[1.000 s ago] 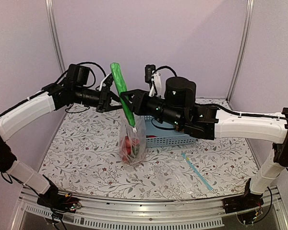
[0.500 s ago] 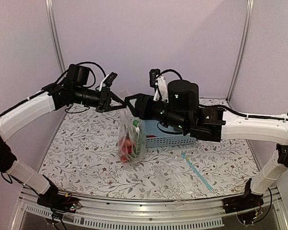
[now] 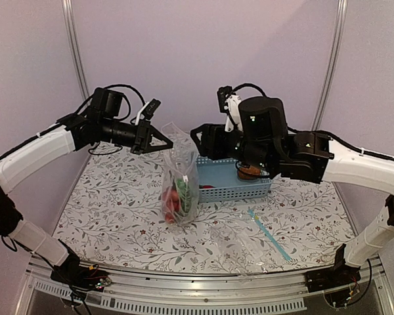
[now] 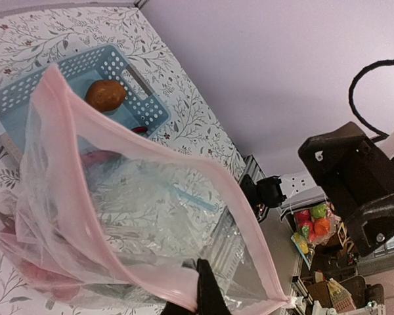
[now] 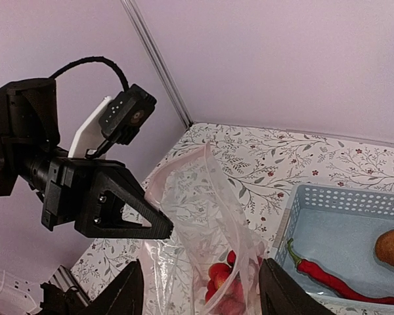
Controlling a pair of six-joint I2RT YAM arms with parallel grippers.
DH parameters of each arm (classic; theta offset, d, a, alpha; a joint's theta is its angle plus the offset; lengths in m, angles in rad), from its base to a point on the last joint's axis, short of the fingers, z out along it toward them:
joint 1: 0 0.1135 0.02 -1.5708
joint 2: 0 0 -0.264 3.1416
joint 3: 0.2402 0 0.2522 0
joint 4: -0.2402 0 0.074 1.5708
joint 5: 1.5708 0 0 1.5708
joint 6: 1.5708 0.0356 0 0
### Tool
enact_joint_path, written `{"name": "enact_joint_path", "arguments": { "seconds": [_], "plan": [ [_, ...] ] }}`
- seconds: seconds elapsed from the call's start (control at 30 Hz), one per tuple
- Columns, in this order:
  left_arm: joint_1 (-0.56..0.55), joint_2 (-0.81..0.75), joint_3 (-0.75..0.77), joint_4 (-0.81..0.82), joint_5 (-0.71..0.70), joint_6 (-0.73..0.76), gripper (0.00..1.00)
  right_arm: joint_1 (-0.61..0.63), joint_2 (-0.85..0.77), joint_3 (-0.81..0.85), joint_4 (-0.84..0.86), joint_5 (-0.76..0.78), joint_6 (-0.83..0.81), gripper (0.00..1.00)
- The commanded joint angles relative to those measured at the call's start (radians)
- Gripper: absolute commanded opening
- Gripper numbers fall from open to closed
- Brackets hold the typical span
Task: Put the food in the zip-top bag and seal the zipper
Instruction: Place the fake vegetable in the zipper food storage bag.
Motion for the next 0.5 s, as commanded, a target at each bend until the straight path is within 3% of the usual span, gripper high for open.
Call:
{"name": "enact_joint_path", "arguments": {
  "seconds": [0.0,0.23,0.47],
  "plan": [
    [0.007,-0.003,0.034,-0.014,0.012,0.034,0.00,0.006,-0.049,0.037,-0.185,0.117,-0.055,0.60],
    [0.062,-0.003,0.031,-0.047,0.078,0.085,0.00,-0.061,-0.076,0.067,-0.363,0.073,-0.066,0.61],
    [0.092,-0.042,-0.026,-0.063,0.003,0.198,0.00,-0.206,-0.008,0.122,-0.551,-0.111,-0.052,0.62]
  ]
}}
